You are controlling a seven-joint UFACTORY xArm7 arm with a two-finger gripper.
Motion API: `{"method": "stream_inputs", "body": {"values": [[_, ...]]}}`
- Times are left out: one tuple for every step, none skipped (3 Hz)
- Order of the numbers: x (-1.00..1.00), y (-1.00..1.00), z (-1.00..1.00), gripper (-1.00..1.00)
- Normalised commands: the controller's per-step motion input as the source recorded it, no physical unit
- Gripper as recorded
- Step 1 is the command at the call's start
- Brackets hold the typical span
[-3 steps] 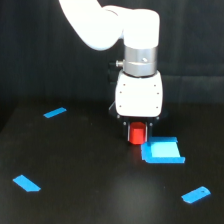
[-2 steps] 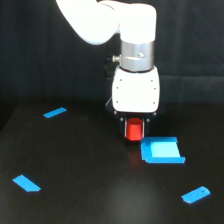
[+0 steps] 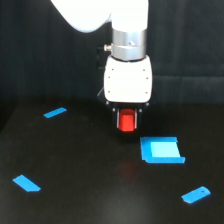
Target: Pick up the red object from the table
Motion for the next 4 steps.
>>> {"method": "stream_inputs", "body": {"values": [[-0.21,-0.15,1.0,-1.0],[-0.16,-0.11,1.0,-0.98],[-0.16,-0.04,0.89,-1.0],[-0.07,-0.09,0.45,-0.96]]}}
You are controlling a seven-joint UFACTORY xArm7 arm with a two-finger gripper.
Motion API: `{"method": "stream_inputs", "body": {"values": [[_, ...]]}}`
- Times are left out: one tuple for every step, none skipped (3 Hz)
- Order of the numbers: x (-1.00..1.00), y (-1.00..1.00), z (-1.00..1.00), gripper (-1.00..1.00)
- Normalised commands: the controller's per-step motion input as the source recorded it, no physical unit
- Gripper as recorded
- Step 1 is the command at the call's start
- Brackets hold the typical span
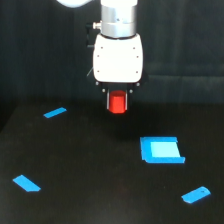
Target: Pick up the red object from the table
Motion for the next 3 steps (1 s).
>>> {"method": "stream_inputs", "body": {"values": [[-0.12,-0.03,0.25,-1.0],[-0.05,-0.19,0.1,-0.98],[-0.08,0.02,0.12,-1.0]]}}
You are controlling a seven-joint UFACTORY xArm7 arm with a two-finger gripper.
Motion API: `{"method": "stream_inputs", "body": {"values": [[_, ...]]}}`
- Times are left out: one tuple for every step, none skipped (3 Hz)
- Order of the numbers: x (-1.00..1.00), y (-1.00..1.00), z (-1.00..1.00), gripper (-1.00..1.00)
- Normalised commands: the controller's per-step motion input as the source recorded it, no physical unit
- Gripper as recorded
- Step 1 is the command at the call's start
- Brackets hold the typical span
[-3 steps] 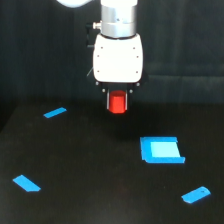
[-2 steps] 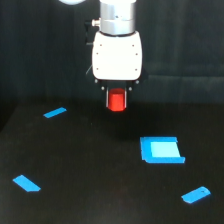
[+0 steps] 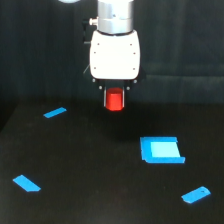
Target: Pick up the red object from the table
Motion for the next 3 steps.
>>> {"method": "stream_inputs", "body": {"values": [[-0.1,0.0,0.12,-0.99],[-0.07,-0.02,0.04,-0.93],[-0.05,0.02,0.07,-1.0]]}}
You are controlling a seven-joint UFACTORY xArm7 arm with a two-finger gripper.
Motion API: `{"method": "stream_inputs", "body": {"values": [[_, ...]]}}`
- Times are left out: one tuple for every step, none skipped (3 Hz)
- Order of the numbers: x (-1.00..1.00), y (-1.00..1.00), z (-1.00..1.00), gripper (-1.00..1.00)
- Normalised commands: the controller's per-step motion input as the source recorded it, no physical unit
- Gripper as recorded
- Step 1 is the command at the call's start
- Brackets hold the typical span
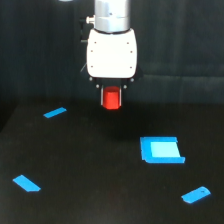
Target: Pick up the red object from the table
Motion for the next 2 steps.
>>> {"method": "stream_inputs", "body": {"values": [[-0.08,0.03,0.02,-0.99],[-0.03,0.06,0.15,-1.0]]}}
